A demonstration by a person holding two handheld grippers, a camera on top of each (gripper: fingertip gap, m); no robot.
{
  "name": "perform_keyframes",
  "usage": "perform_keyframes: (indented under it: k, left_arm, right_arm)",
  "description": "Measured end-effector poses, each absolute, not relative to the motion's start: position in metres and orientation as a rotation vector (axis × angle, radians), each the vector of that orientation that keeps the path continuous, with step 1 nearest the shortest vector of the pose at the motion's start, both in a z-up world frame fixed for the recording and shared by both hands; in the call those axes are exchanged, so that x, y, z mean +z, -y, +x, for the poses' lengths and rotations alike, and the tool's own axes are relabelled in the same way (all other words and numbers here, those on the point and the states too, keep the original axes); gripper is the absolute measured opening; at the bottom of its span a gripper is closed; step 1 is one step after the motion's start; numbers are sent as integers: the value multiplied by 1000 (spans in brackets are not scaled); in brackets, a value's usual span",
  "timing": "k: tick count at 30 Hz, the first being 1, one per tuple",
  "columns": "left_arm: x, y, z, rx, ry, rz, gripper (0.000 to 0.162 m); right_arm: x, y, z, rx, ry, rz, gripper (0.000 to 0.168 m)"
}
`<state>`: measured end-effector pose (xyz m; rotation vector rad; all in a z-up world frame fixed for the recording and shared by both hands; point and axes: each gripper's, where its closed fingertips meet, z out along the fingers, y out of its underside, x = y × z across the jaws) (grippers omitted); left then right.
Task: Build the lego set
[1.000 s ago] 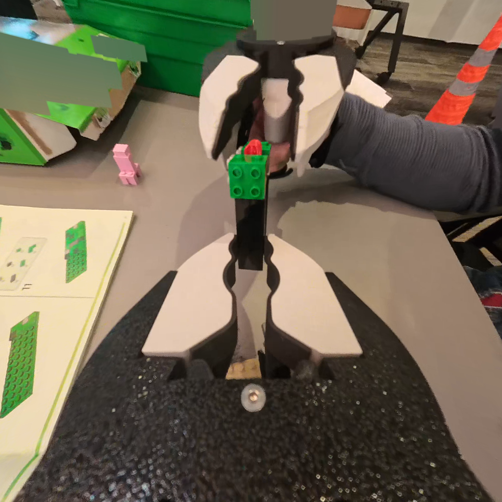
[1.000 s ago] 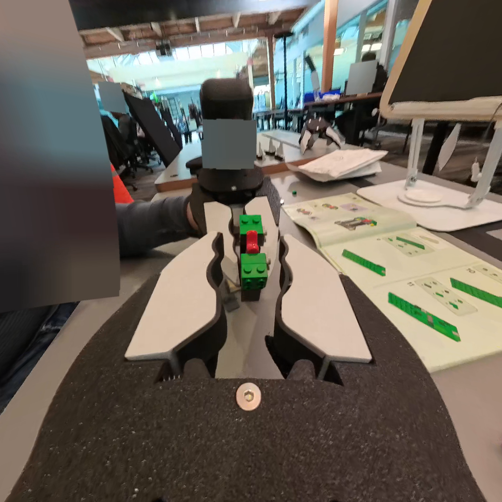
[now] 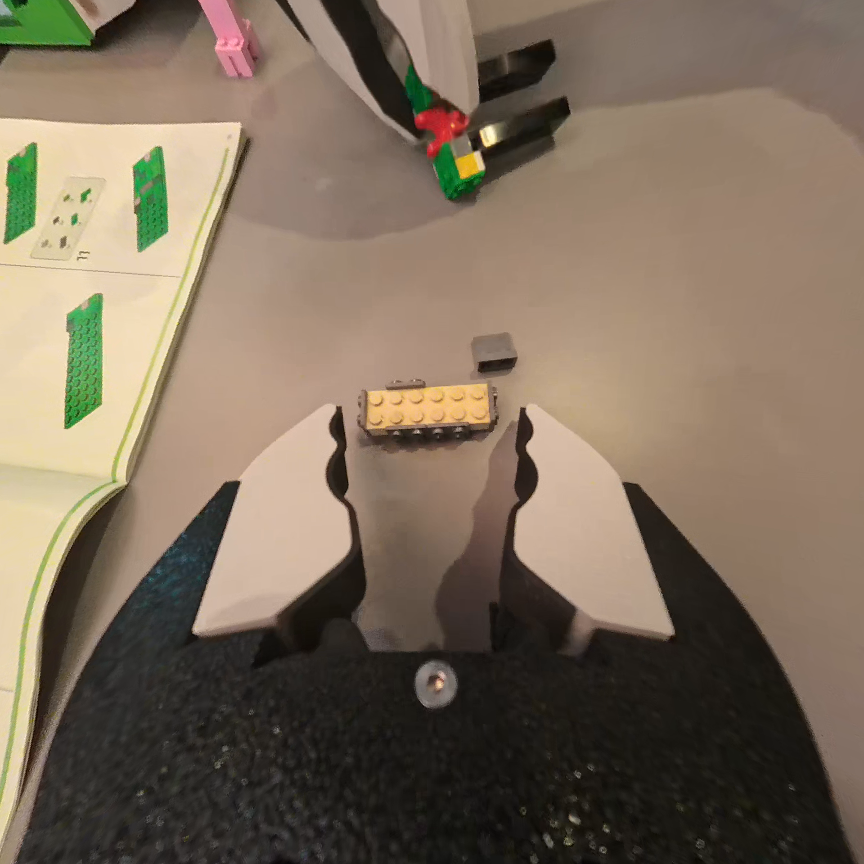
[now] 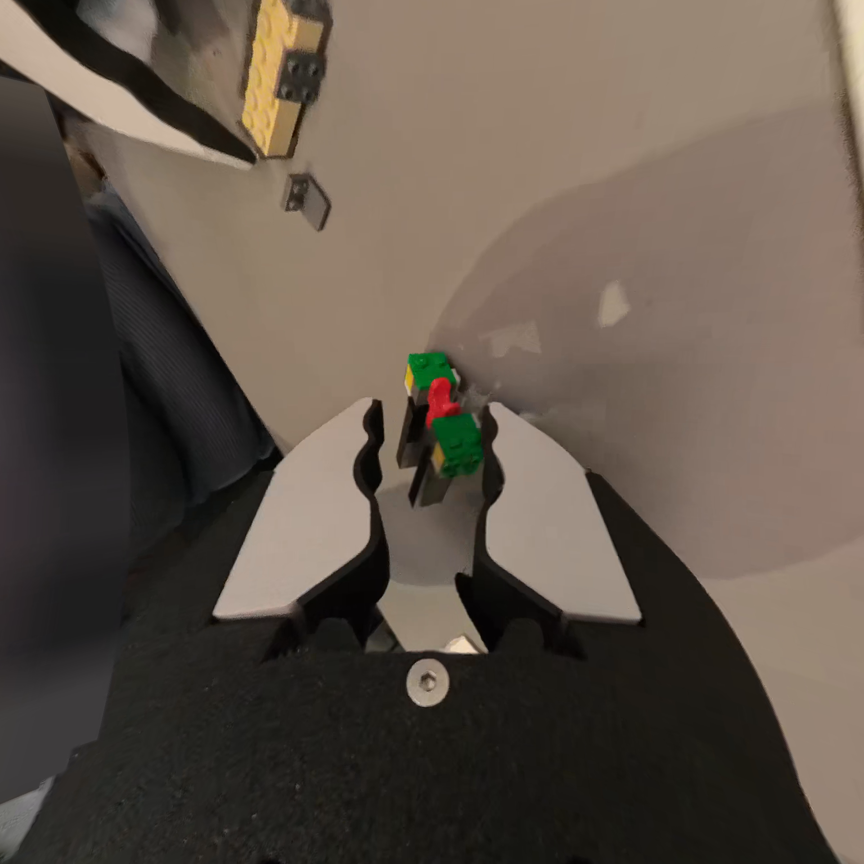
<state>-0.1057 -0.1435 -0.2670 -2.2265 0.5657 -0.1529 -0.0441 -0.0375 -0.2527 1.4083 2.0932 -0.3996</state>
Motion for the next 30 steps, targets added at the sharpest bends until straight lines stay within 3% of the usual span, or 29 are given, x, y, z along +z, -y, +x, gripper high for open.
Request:
perform_keyframes:
  k: [7,11,16,20,23,27,30]
  left_arm:
    - [-273,139,-107,-171,-598,-2247,70]
    - [-274,138,-106,-198,-586,-2236,67]
    - [-273,137,-106,-201,-589,-2204,60]
    - [-247,149,-96,-275,-666,-1996,60]
    - [-212,172,-77,-659,-619,-1797,60]
    - [-181,202,-69,-1127,-543,-1655,60]
    - [-177,213,-65,-1246,-544,-1643,60]
  right_arm:
    - [-218,40,-54,-603,-2496,1633,54]
    - [-203,83,-60,-995,-2679,1744,46]
    - [-223,119,-64,-1320,-2799,1850,44]
    - [-208,154,-65,-1730,-2977,1574,49]
    - [-189,176,-63,-1884,-3212,1256,51]
    - [-175,197,-69,-1711,-3582,897,66]
    - [-176,216,-77,-1537,-3736,638,62]
